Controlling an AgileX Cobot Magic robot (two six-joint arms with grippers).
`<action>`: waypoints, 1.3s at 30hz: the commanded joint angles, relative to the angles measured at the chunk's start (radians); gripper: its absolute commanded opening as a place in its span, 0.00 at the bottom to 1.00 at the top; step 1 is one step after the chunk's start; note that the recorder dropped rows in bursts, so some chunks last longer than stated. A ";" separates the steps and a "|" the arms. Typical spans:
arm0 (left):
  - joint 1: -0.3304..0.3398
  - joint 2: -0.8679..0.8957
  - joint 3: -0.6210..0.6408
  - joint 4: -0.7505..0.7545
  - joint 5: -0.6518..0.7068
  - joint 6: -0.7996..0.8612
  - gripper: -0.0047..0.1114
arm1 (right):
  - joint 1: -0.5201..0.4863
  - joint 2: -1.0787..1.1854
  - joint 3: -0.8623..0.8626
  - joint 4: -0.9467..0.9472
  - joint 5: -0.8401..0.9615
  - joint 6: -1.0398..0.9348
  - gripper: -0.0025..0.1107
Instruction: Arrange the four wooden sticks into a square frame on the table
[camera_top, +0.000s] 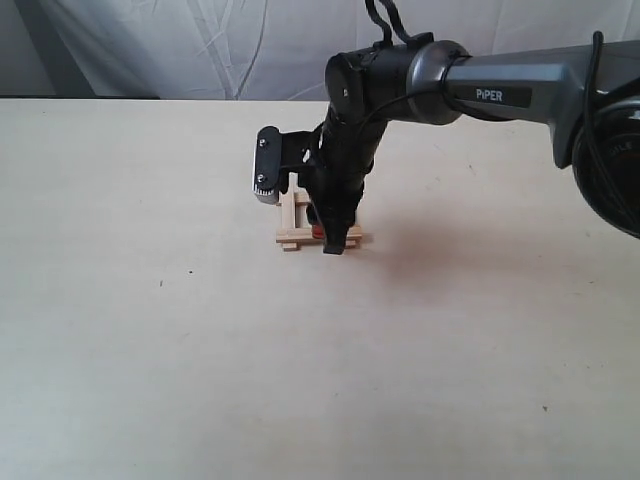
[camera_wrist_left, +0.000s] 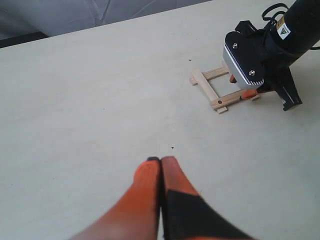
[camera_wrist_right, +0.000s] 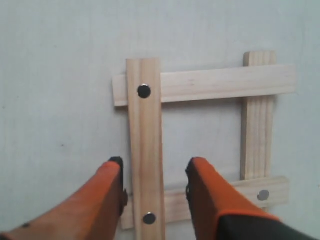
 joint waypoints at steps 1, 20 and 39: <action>-0.002 -0.008 0.007 0.003 -0.014 -0.008 0.04 | -0.005 -0.029 -0.007 -0.006 0.005 0.052 0.39; -0.002 -0.008 0.007 -0.008 -0.012 -0.008 0.04 | -0.105 -0.203 0.007 0.070 0.293 0.785 0.02; -0.010 -0.142 0.236 -0.269 -0.082 0.114 0.04 | -0.366 -0.983 0.783 0.076 -0.104 0.944 0.02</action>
